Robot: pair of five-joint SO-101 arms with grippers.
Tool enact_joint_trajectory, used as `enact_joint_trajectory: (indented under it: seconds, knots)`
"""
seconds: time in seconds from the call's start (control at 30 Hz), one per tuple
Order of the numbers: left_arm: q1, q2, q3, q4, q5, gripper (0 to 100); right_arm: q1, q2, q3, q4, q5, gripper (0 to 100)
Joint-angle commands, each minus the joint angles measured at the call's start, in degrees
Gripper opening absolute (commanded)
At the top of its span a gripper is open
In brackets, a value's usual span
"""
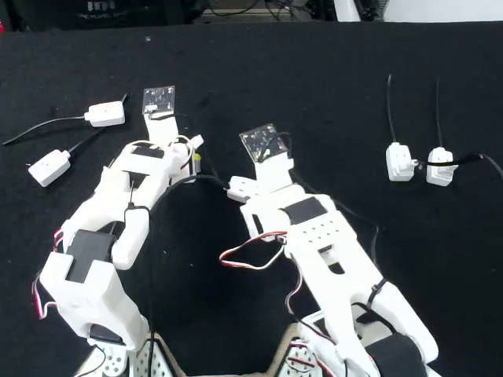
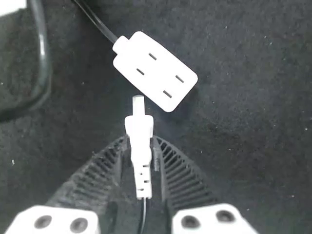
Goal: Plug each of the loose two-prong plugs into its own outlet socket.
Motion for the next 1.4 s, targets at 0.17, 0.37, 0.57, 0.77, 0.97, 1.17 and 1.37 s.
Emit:
enact_joint_trajectory:
  seconds: [0.17,0.37,0.57,0.77,0.97,1.17,1.37]
  knots:
    - [0.57,-0.26,-5.76,0.18,0.53,18,3.34,-0.04,-1.54,-1.49,0.00,1.1]
    - [1.63,0.35,-5.23,4.57,0.26,18,3.34,-0.04,-1.27,-1.76,0.00,1.1]
    - [1.27,-0.35,-5.67,14.24,0.18,18,3.60,-0.04,-1.54,-2.11,0.00,1.1]
    - [1.36,-0.53,-5.85,21.01,0.35,18,3.60,-0.04,-1.19,-3.78,0.00,1.1]
    - [-0.57,-6.15,-6.37,24.79,0.62,18,3.69,-0.57,-1.45,-3.08,0.18,1.1]
    - [-1.54,-15.65,-5.85,24.70,0.35,18,3.69,-6.02,-2.51,2.99,2.02,1.1]
    - [-1.36,-18.29,-2.33,25.41,0.18,18,2.29,-15.08,-1.98,6.68,6.77,1.1]
